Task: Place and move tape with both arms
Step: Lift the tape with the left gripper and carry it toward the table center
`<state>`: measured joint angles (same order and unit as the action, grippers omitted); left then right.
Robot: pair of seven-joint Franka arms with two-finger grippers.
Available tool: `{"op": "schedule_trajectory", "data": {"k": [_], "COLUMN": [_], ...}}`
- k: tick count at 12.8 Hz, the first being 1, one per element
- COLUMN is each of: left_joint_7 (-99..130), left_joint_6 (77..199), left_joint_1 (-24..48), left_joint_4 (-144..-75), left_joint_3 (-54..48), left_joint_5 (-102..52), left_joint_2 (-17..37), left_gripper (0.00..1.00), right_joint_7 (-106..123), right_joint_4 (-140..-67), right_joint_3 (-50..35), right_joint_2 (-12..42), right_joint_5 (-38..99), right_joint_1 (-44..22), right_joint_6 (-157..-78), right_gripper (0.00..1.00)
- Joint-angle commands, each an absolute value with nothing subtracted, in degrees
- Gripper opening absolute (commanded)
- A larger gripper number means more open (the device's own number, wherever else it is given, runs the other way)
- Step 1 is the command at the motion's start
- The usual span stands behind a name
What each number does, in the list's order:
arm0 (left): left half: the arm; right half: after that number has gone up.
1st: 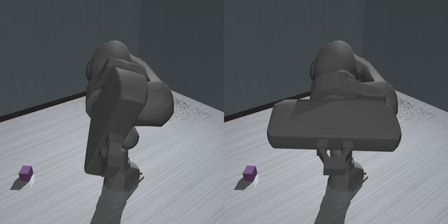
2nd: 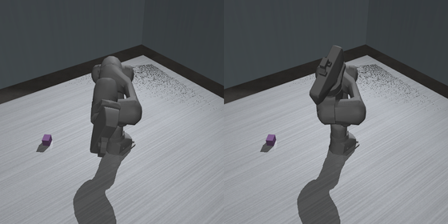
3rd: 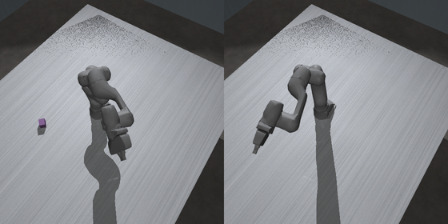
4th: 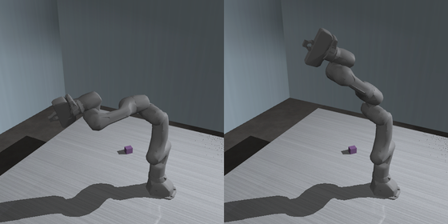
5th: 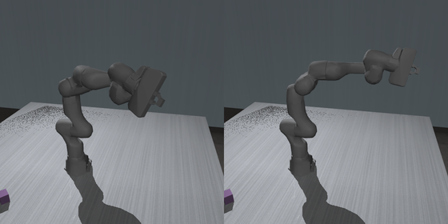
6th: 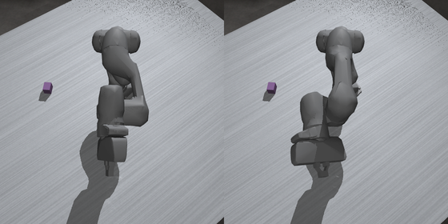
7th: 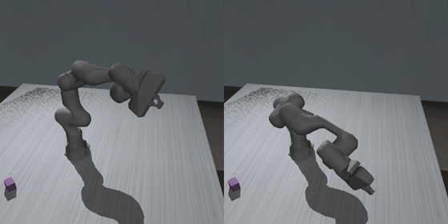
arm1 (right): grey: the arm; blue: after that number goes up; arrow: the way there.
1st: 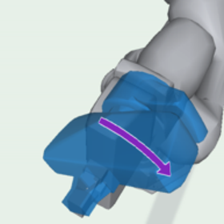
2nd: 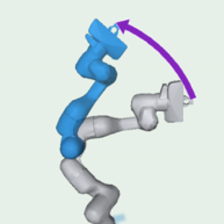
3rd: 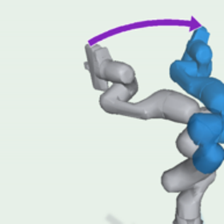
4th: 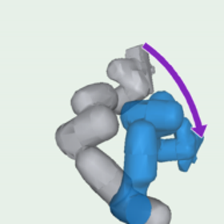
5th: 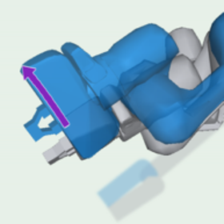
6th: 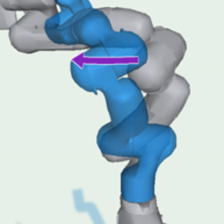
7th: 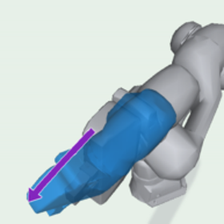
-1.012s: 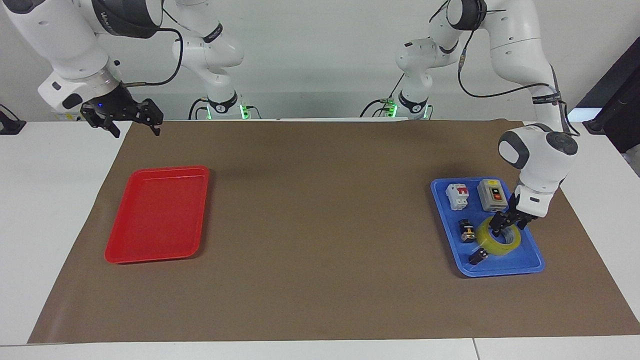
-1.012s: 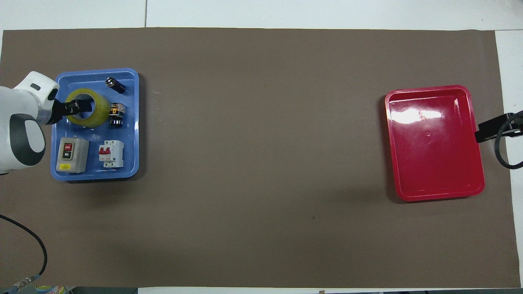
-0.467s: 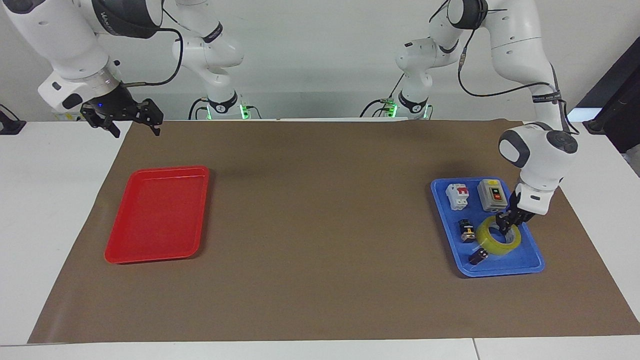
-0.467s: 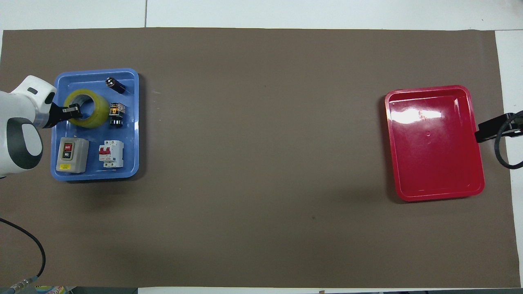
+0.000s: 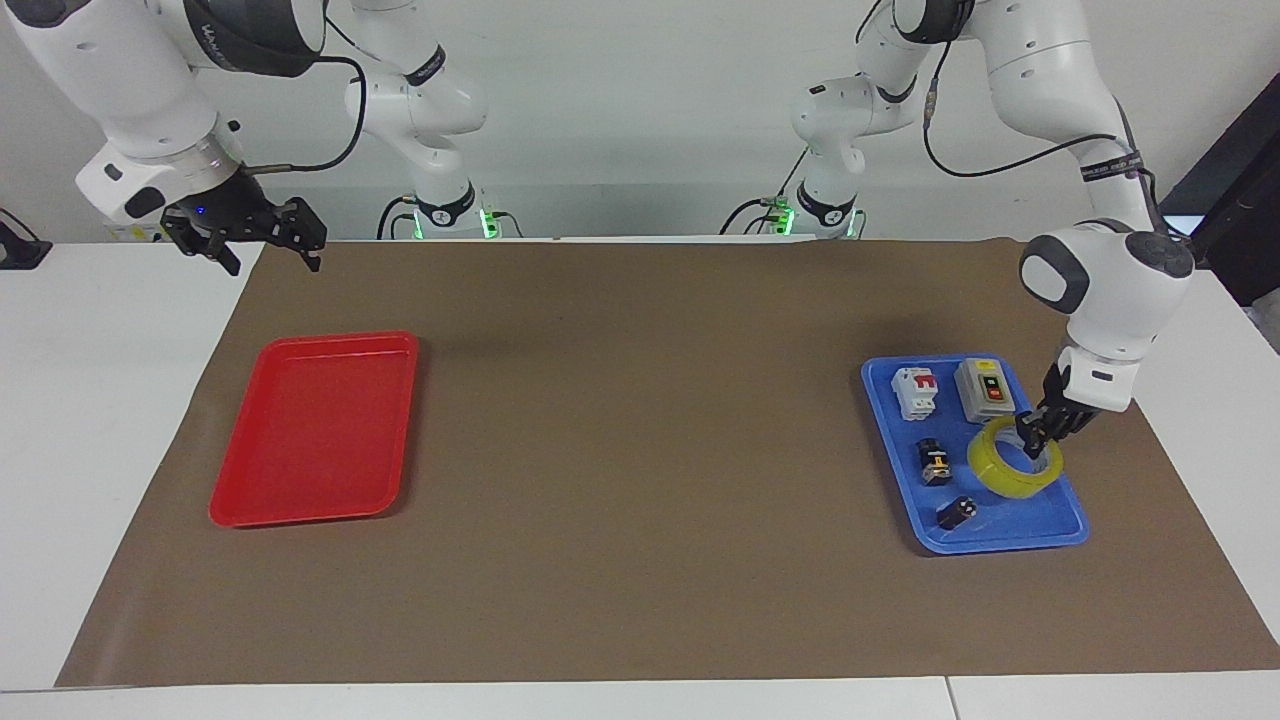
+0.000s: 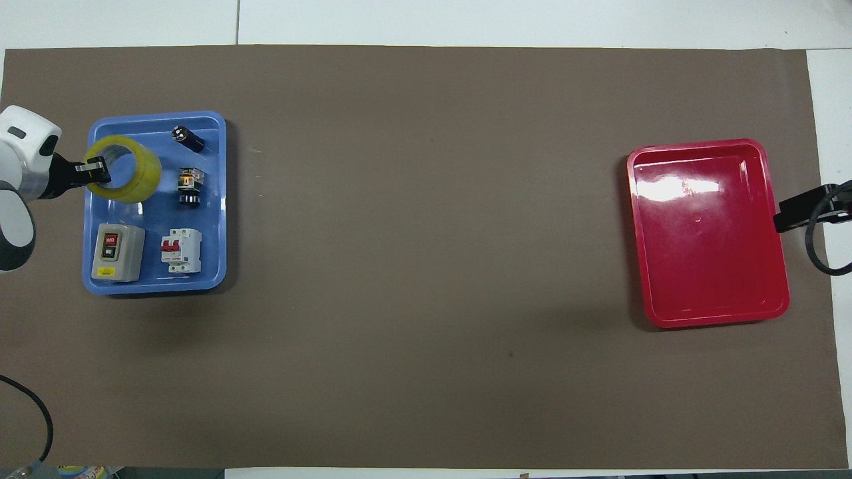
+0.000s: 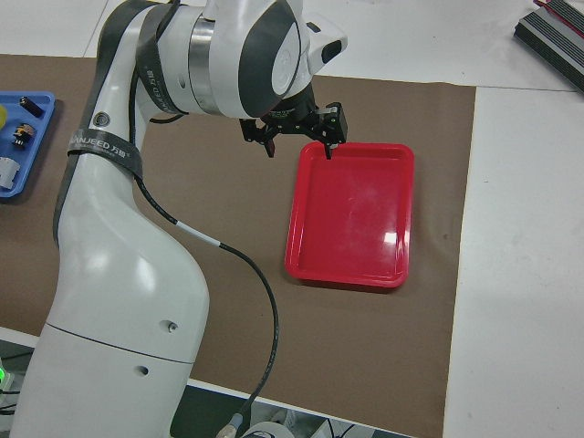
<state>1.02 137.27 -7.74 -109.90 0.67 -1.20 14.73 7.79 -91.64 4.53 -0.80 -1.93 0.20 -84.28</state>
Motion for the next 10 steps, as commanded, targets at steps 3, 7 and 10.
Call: {"op": "schedule_trajectory", "data": {"k": [3, 7, 10], "left_joint_7": [3.51, 15.87, 27.74], "left_joint_6": [130.7, 131.57, 134.91], "left_joint_1": [1.9, 15.87, 26.07], "left_joint_4": [-109.95, -112.32, -112.68], "left_joint_3": [1.05, 0.97, 1.05], "left_joint_5": [-0.35, -0.26, 0.96], "left_joint_2": [9.84, 10.37, 12.3], "left_gripper": [0.0, 0.0, 0.0], "right_joint_7": [8.96, 8.96, 9.05], "right_joint_4": [-93.08, -93.08, -93.16], "right_joint_3": [4.39, 4.39, 4.39], "right_joint_2": [-1.93, -1.93, -2.02], "right_joint_5": [-1.5, -1.49, -1.58], "right_joint_1": [0.44, 0.44, 0.44], "right_joint_6": [-85.17, -85.17, -85.08], "right_gripper": [1.0, 1.0, 1.0]}}
